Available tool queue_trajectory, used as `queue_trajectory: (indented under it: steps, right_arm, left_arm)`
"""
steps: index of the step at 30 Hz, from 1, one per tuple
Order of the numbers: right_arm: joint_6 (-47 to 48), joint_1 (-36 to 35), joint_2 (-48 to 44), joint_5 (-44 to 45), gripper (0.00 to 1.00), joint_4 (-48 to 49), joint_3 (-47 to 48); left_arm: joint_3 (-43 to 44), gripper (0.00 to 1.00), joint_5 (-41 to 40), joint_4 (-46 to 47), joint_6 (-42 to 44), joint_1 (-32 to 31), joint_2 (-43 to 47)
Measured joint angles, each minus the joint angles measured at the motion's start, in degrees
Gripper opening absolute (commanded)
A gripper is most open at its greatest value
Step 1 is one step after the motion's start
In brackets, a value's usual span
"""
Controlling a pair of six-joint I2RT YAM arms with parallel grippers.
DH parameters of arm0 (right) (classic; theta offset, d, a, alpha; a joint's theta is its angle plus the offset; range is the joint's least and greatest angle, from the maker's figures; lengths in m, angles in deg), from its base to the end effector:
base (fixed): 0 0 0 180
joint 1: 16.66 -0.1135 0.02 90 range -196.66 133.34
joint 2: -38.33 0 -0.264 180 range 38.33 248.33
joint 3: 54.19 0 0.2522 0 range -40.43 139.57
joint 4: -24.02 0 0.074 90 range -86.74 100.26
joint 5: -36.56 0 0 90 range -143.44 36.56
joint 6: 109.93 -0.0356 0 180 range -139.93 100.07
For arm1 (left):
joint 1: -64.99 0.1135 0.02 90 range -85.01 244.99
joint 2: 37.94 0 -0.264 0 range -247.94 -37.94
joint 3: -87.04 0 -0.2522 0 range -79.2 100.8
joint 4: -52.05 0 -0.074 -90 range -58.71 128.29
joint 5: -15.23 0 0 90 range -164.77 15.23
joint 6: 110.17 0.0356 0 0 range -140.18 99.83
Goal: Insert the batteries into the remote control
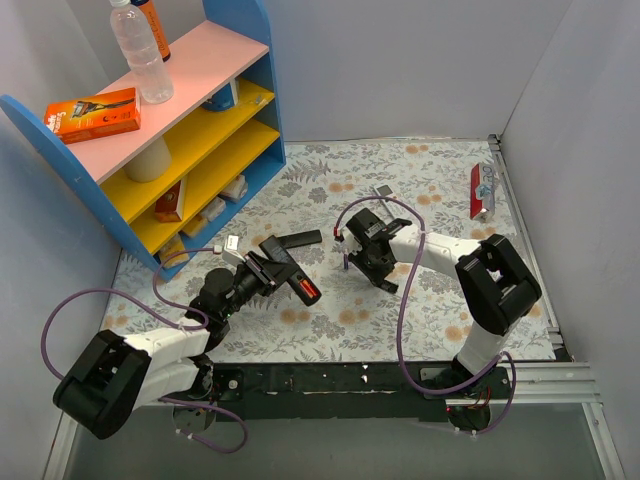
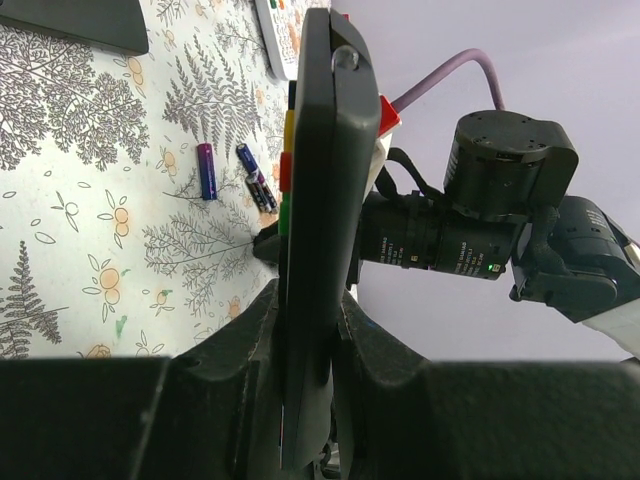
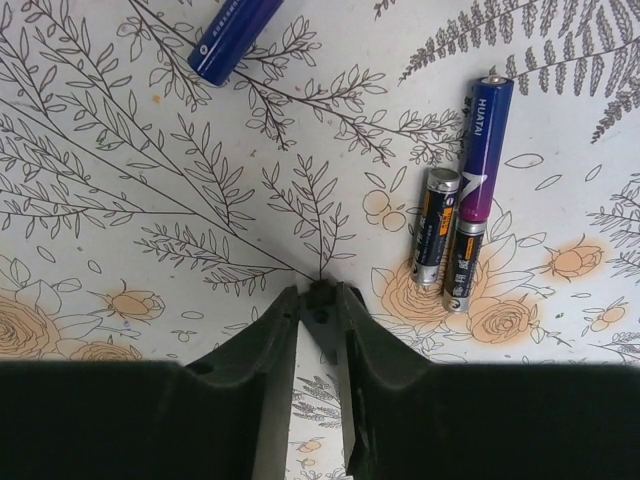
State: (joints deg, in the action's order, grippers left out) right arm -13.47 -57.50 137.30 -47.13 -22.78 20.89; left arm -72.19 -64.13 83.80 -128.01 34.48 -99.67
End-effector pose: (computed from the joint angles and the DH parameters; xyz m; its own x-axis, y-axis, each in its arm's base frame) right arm 0.2506 0.2115 0.1689 -0.6394 -0.7005 -0.3169 -0.6989 0.7014 -0.1403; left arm 0.1629 -0.1036 0.1632 -0.5822 -0.7428 0.3305 -0.3322 -0.1537 -0.9306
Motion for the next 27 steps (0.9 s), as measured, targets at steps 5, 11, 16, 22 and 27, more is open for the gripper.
queue_trajectory:
  steps: [5,11,16,22,27]
  right_arm:
    - [0.2,0.0,0.0,-0.04,0.12,0.0,0.04]
    - [0.17,0.0,-0.98,-1.18,0.04,0.0,0.09]
    - [-0.42,0.0,-6.88,-4.48,0.01,0.63,0.11]
    - [-3.98,0.02,-15.78,-12.83,0.01,6.23,-0.39]
    - [-11.45,0.15,-24.59,-19.69,0.01,18.4,-6.75]
  left_arm:
    - [0.0,0.0,0.44,0.28,-0.24,0.0,-0.68]
    - [0.0,0.0,0.68,1.07,-1.09,0.0,-0.79]
    - [0.0,0.0,0.74,1.75,-1.99,0.0,-0.79]
    - [-0.04,0.0,0.74,3.37,-3.15,0.0,-0.79]
    - [-1.2,0.0,0.48,4.17,-3.58,0.0,0.96]
